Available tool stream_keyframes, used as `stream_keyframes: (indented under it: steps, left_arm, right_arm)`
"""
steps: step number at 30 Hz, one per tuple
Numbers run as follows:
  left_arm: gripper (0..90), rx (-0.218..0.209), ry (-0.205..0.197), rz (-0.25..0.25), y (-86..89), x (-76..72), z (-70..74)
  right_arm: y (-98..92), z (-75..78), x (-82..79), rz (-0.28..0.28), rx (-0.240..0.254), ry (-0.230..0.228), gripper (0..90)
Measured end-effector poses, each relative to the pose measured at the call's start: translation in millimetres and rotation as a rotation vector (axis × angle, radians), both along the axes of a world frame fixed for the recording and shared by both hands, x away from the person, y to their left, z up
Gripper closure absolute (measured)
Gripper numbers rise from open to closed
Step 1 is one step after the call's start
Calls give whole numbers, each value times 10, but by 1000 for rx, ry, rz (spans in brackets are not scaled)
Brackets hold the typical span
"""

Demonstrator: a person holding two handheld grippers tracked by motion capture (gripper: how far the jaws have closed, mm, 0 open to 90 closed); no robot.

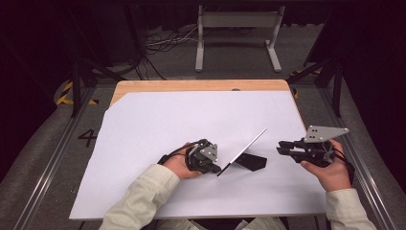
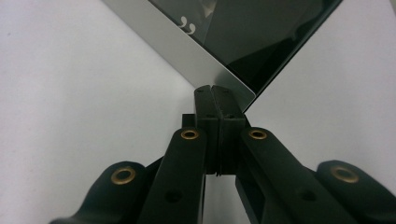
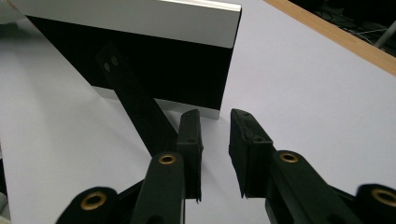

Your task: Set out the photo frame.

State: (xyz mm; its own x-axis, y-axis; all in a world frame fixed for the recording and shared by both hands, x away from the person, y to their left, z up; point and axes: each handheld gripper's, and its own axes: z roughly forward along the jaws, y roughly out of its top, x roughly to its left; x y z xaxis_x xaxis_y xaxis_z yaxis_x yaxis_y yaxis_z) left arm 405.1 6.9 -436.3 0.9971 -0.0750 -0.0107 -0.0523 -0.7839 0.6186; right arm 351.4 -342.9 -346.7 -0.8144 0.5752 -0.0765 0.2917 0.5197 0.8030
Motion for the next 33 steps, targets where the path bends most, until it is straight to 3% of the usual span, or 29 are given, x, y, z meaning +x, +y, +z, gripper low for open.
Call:
stream_keyframes:
  steps: [20, 33]
  left_arm:
    - [900, 48, 7, -136, -283, -232, 27]
    - [900, 54, 5, -198, -473, -357, 30]
  right_arm:
    - [10, 44, -80, 14, -14, 12, 737]
    - [0, 47, -121, 13, -21, 17, 737]
